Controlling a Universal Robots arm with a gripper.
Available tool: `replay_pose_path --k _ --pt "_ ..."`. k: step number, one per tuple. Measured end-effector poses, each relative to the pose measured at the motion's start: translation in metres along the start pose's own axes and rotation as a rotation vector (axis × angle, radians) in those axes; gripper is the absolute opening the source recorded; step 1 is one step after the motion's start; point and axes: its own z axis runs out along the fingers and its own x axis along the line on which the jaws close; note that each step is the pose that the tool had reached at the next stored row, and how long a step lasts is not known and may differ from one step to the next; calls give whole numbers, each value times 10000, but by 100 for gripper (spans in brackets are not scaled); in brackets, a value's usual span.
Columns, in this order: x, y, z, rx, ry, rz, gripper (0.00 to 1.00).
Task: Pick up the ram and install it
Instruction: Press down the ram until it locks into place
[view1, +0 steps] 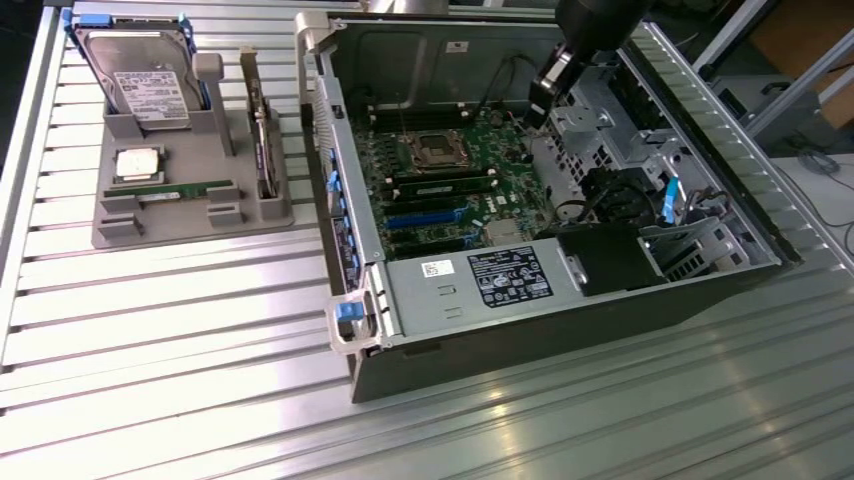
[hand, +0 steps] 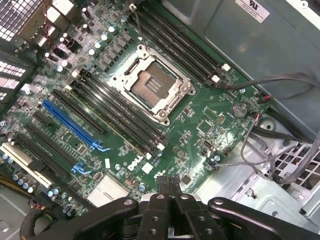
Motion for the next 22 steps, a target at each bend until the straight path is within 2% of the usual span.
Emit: replay_pose_path --k 13,22 --pt "0 0 9 -5 -51 1698 11" --pt "0 0 12 -7 -79 2682 11"
